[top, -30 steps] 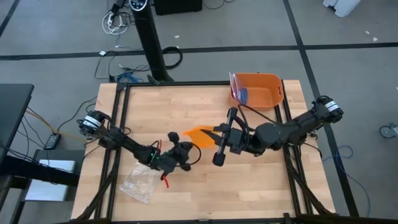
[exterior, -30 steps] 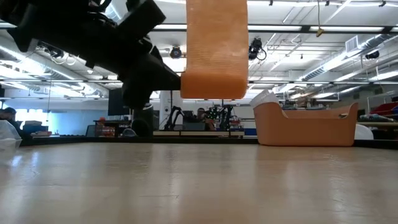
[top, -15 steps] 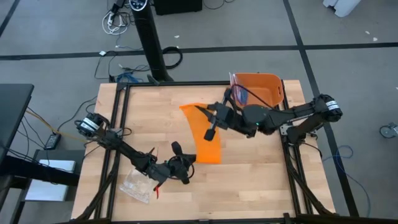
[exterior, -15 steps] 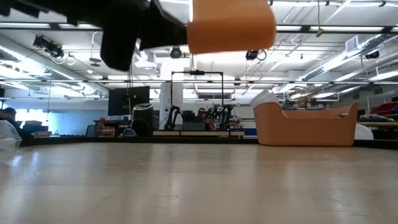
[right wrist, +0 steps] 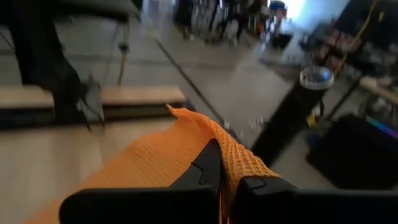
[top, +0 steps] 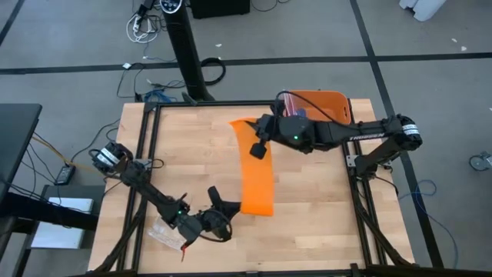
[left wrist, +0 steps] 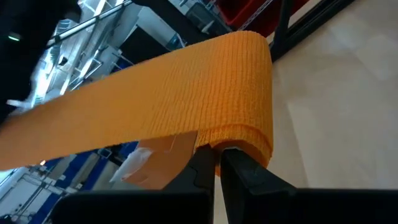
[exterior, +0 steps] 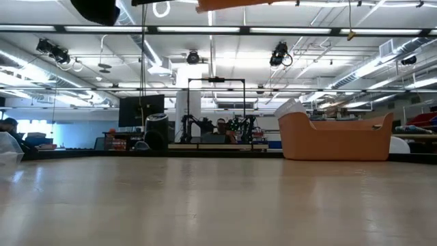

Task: Roll bandage
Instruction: Roll the orange bandage

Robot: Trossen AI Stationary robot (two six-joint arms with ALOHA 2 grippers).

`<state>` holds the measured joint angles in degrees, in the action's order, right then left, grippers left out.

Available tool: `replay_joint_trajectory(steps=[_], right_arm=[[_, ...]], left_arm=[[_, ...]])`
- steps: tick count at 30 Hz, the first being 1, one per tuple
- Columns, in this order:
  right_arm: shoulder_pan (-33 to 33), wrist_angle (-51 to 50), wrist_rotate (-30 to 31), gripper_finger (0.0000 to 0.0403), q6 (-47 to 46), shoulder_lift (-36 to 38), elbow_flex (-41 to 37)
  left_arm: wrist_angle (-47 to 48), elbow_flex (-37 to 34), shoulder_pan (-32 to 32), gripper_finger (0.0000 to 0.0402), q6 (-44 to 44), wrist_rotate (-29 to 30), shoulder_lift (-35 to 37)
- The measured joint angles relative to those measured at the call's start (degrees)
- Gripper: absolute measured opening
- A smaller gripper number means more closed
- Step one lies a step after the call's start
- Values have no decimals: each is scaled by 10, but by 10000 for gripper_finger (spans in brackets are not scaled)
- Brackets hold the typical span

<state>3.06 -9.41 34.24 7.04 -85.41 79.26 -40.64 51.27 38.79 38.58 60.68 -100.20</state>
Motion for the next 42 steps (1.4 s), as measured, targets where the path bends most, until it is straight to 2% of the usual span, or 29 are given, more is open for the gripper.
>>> replay_joint_trajectory(steps=[4, 9, 13, 22, 26, 30, 33, 36, 38, 42], right_arm=[[-6, -68, -3, 13, -29, 0, 0], [-5, -118, -38, 35, -57, 0, 0], [0, -137, -71, 75, -79, 0, 0], [11, -169, -88, 178, -114, 0, 0], [14, -199, -93, 203, -101, 3, -1], [14, -272, -92, 212, -101, 20, -5], [9, -282, -128, 213, -123, 38, -47], [17, -246, -172, 212, -142, 66, -122], [33, -191, -190, 212, -153, 91, -188], [72, -38, -188, 218, -183, 143, -324]], left_arm=[[-6, 0, 10, 14, -1, 25, 0], [-34, 0, 17, 14, -30, 21, 0], [-34, 0, 21, 15, -50, 16, 0], [-36, 0, 26, 14, -88, 0, 0], [-47, 0, 31, 14, -89, 3, 0], [-53, 0, 36, 15, -110, 23, 4], [-54, 0, 37, 14, -131, 28, 5], [-49, 0, 37, 14, -147, 43, 11], [-47, 0, 37, 14, -167, 42, 23], [-42, 0, 37, 14, -195, 31, 57]])
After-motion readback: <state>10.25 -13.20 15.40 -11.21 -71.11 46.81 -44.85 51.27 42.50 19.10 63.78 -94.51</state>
